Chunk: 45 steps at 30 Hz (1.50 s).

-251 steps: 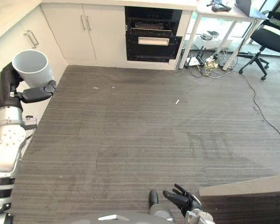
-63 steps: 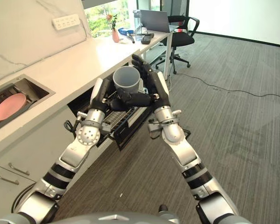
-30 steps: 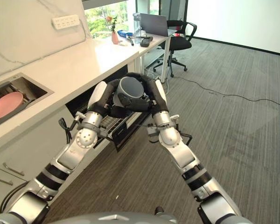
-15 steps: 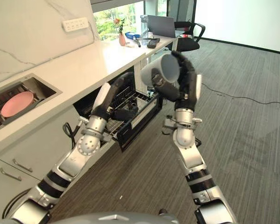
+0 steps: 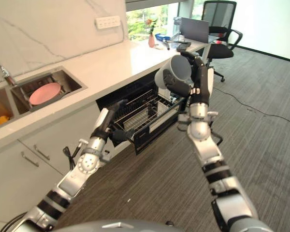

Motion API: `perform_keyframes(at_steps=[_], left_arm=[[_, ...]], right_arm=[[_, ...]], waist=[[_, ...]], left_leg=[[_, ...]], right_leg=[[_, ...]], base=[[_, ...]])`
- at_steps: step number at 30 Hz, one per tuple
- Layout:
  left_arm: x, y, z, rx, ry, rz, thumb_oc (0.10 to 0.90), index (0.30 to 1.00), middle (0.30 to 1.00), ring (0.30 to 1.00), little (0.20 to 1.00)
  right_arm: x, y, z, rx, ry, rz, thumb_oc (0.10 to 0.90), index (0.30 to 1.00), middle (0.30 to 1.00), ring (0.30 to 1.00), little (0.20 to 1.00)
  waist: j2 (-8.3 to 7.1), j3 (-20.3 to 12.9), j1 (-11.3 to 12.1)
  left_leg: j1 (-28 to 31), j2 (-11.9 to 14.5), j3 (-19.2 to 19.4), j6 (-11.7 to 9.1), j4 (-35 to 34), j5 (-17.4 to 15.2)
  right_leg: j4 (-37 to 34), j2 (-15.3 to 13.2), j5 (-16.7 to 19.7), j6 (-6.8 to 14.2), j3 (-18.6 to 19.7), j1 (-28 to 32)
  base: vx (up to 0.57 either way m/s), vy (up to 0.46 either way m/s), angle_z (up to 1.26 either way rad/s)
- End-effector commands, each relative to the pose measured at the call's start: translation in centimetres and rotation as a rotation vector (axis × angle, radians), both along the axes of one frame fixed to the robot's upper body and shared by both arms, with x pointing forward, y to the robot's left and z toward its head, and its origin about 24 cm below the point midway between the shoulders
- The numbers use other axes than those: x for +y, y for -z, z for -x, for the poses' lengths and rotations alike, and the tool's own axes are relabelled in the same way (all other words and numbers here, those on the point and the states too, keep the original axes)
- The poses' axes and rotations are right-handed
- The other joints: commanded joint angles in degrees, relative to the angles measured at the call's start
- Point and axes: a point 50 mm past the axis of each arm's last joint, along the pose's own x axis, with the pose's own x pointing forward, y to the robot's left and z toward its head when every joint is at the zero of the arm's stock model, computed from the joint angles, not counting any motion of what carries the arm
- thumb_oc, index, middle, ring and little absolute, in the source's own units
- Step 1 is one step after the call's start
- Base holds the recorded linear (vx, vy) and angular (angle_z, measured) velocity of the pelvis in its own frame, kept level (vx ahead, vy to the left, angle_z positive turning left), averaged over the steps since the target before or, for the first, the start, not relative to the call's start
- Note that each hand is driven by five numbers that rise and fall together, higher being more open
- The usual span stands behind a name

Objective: Place the dishes in the dishwasher.

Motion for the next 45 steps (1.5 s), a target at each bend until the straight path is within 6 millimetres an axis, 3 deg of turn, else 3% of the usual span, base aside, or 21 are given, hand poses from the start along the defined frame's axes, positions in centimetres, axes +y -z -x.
perform_keyframes(at_steps=[1, 4, 5, 9, 10, 11, 13, 15, 19, 22, 25, 33, 34, 40, 45], left_arm=[[1.1, -3.0, -1.6, -0.157, -0.032, 0.014, 0.8, 0.9, 0.9, 0.9, 0.9], [2.6, -0.6, -0.8, -0.06, -0.086, -0.005, 0.8, 0.9, 0.9, 0.9, 0.9], [3.7, 1.0, 0.2, 0.007, -0.126, 0.001, 0.8, 0.9, 0.9, 0.9, 0.9], [5.9, 3.8, 2.8, 0.152, -0.158, -0.029, 0.8, 0.9, 0.9, 0.9, 0.9], [5.9, 3.8, 2.8, 0.15, -0.158, -0.027, 0.8, 0.9, 0.9, 0.9, 0.9], [6.9, 5.4, 4.5, 0.243, -0.157, -0.057, 0.8, 0.9, 0.9, 0.9, 0.9], [7.7, 7.0, 5.8, 0.33, -0.157, -0.077, 0.8, 0.9, 0.9, 0.9, 0.9], [7.6, 8.1, 6.4, 0.377, -0.14, -0.08, 0.8, 0.9, 0.9, 0.9, 0.9], [8.1, 8.5, 6.7, 0.398, -0.146, -0.061, 0.8, 0.9, 0.9, 0.9, 0.9], [9.0, 9.2, 7.1, 0.423, -0.2, -0.041, 0.8, 0.9, 0.9, 0.9, 0.9], [9.2, 9.3, 7.3, 0.425, -0.223, -0.017, 0.8, 0.9, 0.9, 0.9, 0.9], [10.1, 8.4, 6.8, 0.411, -0.191, -0.023, 0.8, 0.9, 0.9, 0.9, 0.9], [10.0, 8.2, 6.6, 0.4, -0.19, -0.02, 0.8, 0.9, 0.9, 0.9, 0.9], [10.9, 7.9, 6.0, 0.396, -0.19, -0.052, 0.8, 0.9, 0.9, 0.9, 0.9], [11.6, 9.1, 6.9, 0.467, -0.208, -0.094, 0.8, 0.9, 0.9, 0.9, 0.9]], right_arm=[[1.0, -9.4, -0.9, -0.319, -0.051, 0.01, 0.4, 0.3, 0.3, 0.3, 0.3], [-0.5, -11.5, -2.3, -0.288, -0.011, 0.071, 0.4, 0.3, 0.3, 0.3, 0.3], [-1.7, -12.0, -2.9, -0.252, 0.025, 0.083, 0.4, 0.3, 0.3, 0.3, 0.3], [-4.1, -13.0, -4.2, -0.146, 0.061, 0.074, 0.4, 0.3, 0.3, 0.3, 0.3], [-4.1, -13.2, -4.3, -0.147, 0.058, 0.075, 0.4, 0.3, 0.3, 0.3, 0.3], [-4.8, -14.2, -4.7, -0.118, 0.076, 0.097, 0.4, 0.3, 0.3, 0.3, 0.3], [-4.8, -15.1, -5.3, -0.084, 0.076, 0.131, 0.4, 0.3, 0.3, 0.3, 0.3], [-5.3, -15.0, -5.7, -0.054, 0.014, 0.012, 0.4, 0.3, 0.3, 0.3, 0.3], [-6.8, -16.5, -5.3, -0.025, -0.009, 0.095, 0.4, 0.3, 0.3, 0.3, 0.3], [-9.0, -18.9, -4.0, -0.053, 0.053, 0.178, 0.4, 0.3, 0.3, 0.3, 0.3], [-9.3, -20.1, -3.7, -0.065, 0.06, 0.192, 0.4, 0.3, 0.3, 0.3, 0.3], [-9.7, -19.3, -4.5, 0.254, 0.038, 0.367, 0.4, 0.3, 0.3, 0.3, 0.3], [-9.7, -19.2, -4.6, 0.248, 0.036, 0.347, 0.8, 0.9, 0.9, 0.9, 0.9], [-9.5, -18.5, -4.9, 0.309, 0.03, 0.352, 0.8, 0.9, 0.9, 0.9, 0.9], [-8.7, -18.3, -5.3, 0.3, 0.014, 0.352, 0.8, 0.9, 0.9, 0.9, 0.9]], waist=[[-1.33, 0.05, 0.77], [-1.72, 0.92, 1.84], [-1.9, 2.15, 3.21], [-2.16, 4.25, 4.88], [-2.12, 3.9, 4.85], [-2.23, 5.36, 5.95], [-2.49, 5.53, 6.34], [-2.36, 6.56, 7.0], [-2.32, 8.18, 8.42], [-2.26, 9.62, 10.22], [-2.62, 9.79, 10.45], [-4.09, 10.39, 11.52], [-4.25, 10.49, 11.62], [-5.61, 10.09, 11.74], [-6.89, 9.35, 11.4]], left_leg=[[-0.44, 0.93, 0.93, -3.13, 0.6, -2.85], [-3.99, 0.78, -0.37, -3.65, 0.6, -1.54], [-6.64, 0.83, -1.42, -4.06, 0.6, -0.62], [-13.06, 1.19, -3.01, -4.72, 0.6, 1.03], [-13.53, 1.21, -2.97, -4.72, 0.6, 1.1], [-16.26, 1.34, -3.59, -4.91, 0.6, 1.71], [-19.29, 1.59, -3.77, -5.35, 0.6, 2.06], [-22.69, 1.59, -4.5, -5.46, 0.6, 3.09], [-28.32, 1.29, -5.88, -5.88, 0.6, 4.2], [-34.64, 0.4, -7.78, -6.34, 0.6, 4.98], [-37.34, -0.11, -8.7, -6.23, 0.6, 5.26], [-39.38, -0.94, -10.12, -6.0, 0.6, 5.46], [-39.24, -1.17, -10.43, -5.96, 0.6, 5.43], [-37.61, -1.56, -11.48, -5.97, 0.6, 5.04], [-33.16, -1.44, -11.45, -5.85, 0.6, 3.99]], right_leg=[[0.83, -3.68, -6.87, 5.08, 1.21, 1.95], [0.83, -3.53, -6.31, 5.06, 0.73, -0.88], [0.83, -3.59, -5.92, 5.15, 0.1, -2.86], [0.83, -3.4, -4.65, 5.57, -0.34, -8.75], [0.83, -3.38, -4.58, 5.55, -0.28, -9.26], [0.83, -3.5, -3.8, 5.97, 0.22, -12.12], [0.83, -3.49, -3.29, 6.35, 0.88, -15.38], [0.83, -3.41, -2.39, 6.45, 1.15, -18.74], [0.83, -3.77, -1.12, 7.03, 1.08, -23.79], [0.83, -3.87, -0.28, 7.83, 0.8, -29.26], [0.83, -3.7, 0.21, 8.0, 0.89, -31.77], [0.83, -3.78, 0.28, 8.01, 0.11, -33.25], [0.83, -3.8, 0.25, 8.02, -0.14, -33.1], [0.83, -3.81, -0.11, 7.93, -0.84, -30.87], [0.83, -4.01, -0.99, 7.78, -1.56, -26.23]], base=[[0.0, 0.014, 0.2], [-0.04, 0.01, 0.24], [-0.06, -0.002, 0.28], [-0.04, 0.0, 0.27], [-0.03, 0.034, 0.21], [-0.03, 0.044, 0.09], [-0.01, 0.053, -0.08], [-0.04, 0.025, -0.07], [-0.08, -0.001, 0.02], [-0.04, -0.008, 0.08], [0.01, -0.005, 0.06], [0.02, -0.016, 0.08], [0.03, -0.019, 0.08], [0.03, -0.016, 0.14], [0.04, -0.014, 0.15]])
